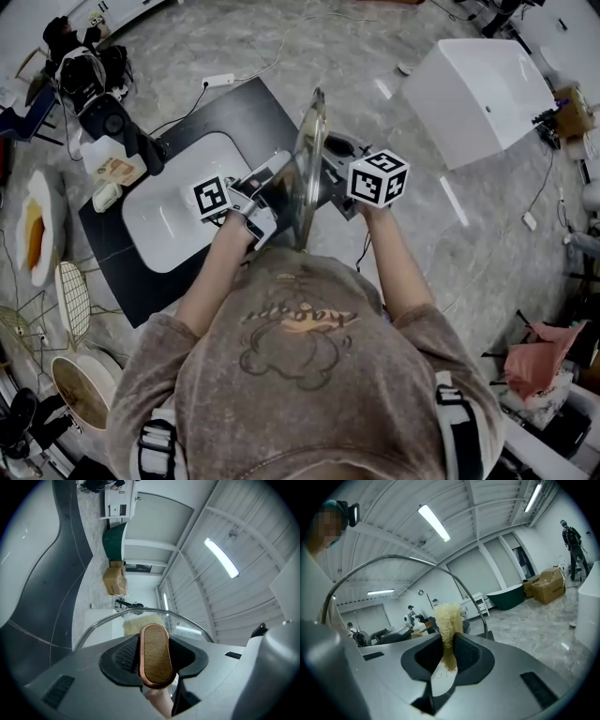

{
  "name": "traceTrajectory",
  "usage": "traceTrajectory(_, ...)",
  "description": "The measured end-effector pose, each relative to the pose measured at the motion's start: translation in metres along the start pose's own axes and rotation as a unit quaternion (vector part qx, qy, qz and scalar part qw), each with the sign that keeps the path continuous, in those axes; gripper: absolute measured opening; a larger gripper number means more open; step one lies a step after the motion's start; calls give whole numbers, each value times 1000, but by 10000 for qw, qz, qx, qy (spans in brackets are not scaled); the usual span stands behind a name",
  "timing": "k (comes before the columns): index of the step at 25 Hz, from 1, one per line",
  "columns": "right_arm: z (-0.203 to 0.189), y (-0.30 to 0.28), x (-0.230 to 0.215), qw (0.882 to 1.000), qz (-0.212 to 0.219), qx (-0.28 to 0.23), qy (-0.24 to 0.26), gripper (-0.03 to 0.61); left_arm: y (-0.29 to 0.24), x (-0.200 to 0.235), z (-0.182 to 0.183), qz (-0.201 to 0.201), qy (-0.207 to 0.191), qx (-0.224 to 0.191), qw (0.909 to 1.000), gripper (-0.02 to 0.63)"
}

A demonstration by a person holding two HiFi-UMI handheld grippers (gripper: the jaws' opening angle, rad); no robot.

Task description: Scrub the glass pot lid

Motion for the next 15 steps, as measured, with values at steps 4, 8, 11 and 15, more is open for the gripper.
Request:
traceTrajectory(4,-36,-9,-7,9991,-2,406,-93,57,2,-3,3,-65,43,-47,10000,179)
traceTrajectory(8,-66,-9,-3,9971,67,755,-103,57,3,-3,8,-68,37,-92,9999,179)
traceTrajectory(11,-84,-4,5,9954,169,934,-106,57,5,-1,10,-28,25,-136,9999,179)
traceTrajectory(15,-99,8,18,9930,358,1116,-103,57,5,0,10,-10,10,-177,9998,179)
Point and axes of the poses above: the fingertips, and each gripper's own axes: y backward along the fingers, x to its left, z out of its top, the point moved 3 cm from there along y, backward along the fingers, and after that the axes turned 13 degrees about -z, right-handed, at the moved point
